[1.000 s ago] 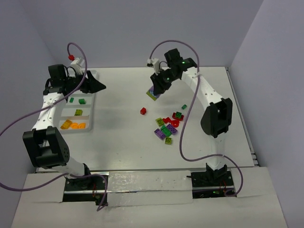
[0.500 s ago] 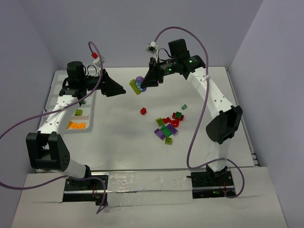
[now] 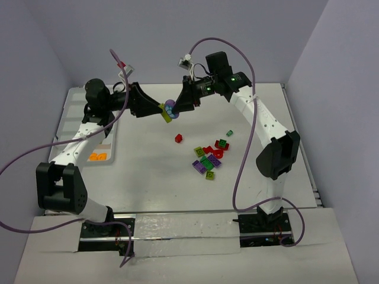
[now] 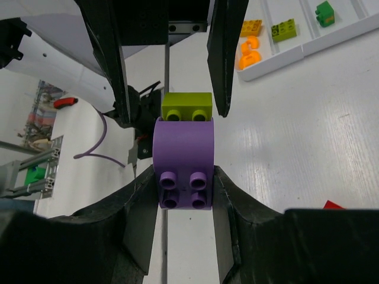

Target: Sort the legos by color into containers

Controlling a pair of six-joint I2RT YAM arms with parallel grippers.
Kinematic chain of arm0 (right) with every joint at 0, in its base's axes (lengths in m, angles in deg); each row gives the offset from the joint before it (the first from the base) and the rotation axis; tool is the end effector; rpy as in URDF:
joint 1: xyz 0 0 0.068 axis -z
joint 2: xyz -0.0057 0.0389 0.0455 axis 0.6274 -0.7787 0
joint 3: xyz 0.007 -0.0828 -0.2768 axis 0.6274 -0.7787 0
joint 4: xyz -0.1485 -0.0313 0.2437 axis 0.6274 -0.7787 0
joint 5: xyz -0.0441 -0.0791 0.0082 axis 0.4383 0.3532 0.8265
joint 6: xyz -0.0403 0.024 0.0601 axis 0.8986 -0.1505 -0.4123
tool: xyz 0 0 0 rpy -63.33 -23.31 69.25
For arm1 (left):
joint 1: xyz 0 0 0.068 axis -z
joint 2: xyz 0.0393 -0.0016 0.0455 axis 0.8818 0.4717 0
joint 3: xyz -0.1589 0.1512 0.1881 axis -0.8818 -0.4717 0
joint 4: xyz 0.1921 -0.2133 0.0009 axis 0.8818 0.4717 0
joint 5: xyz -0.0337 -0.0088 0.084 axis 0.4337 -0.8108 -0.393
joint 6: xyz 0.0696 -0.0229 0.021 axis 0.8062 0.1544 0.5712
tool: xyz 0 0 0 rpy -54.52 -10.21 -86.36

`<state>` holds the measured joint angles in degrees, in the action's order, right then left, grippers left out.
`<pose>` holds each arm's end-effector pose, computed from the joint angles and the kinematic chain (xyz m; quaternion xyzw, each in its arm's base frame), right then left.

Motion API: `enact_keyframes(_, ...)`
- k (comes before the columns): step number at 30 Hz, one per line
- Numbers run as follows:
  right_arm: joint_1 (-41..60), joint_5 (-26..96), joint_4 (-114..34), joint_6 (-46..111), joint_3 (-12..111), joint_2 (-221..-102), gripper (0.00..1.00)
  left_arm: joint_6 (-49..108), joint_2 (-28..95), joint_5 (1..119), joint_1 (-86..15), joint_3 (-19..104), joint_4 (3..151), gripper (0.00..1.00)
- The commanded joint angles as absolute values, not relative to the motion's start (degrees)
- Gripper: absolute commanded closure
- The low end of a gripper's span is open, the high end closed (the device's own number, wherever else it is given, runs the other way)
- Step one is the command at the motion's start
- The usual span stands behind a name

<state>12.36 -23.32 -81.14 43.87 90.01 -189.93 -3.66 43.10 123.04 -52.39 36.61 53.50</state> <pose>0.3840 0.2574 0.4116 -0.4406 0.6499 0.5498 0.2850 0.3522 -0.1208 0.3738 0.2531 0.6457 -0.6216 0.3642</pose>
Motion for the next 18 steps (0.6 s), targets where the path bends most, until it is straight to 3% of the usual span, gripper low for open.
enact_keyframes(1, 12.05, -26.47, -75.18, 39.73, 89.98, -187.18, 1.0, -20.68, 42.51, 124.36, -51.84, 32.74, 30.58, 0.28)
enact_keyframes(11, 12.09, -29.75, -66.03, 28.04, 87.92, -186.76, 1.0, -25.42, 42.26, 123.41, -51.89, 30.75, 23.85, 0.34)
enact_keyframes(18, 12.14, -29.77, -64.12, 26.03, 87.06, -186.63, 1.0, -25.68, 42.55, 122.2, -52.01, 30.64, 25.47, 0.62)
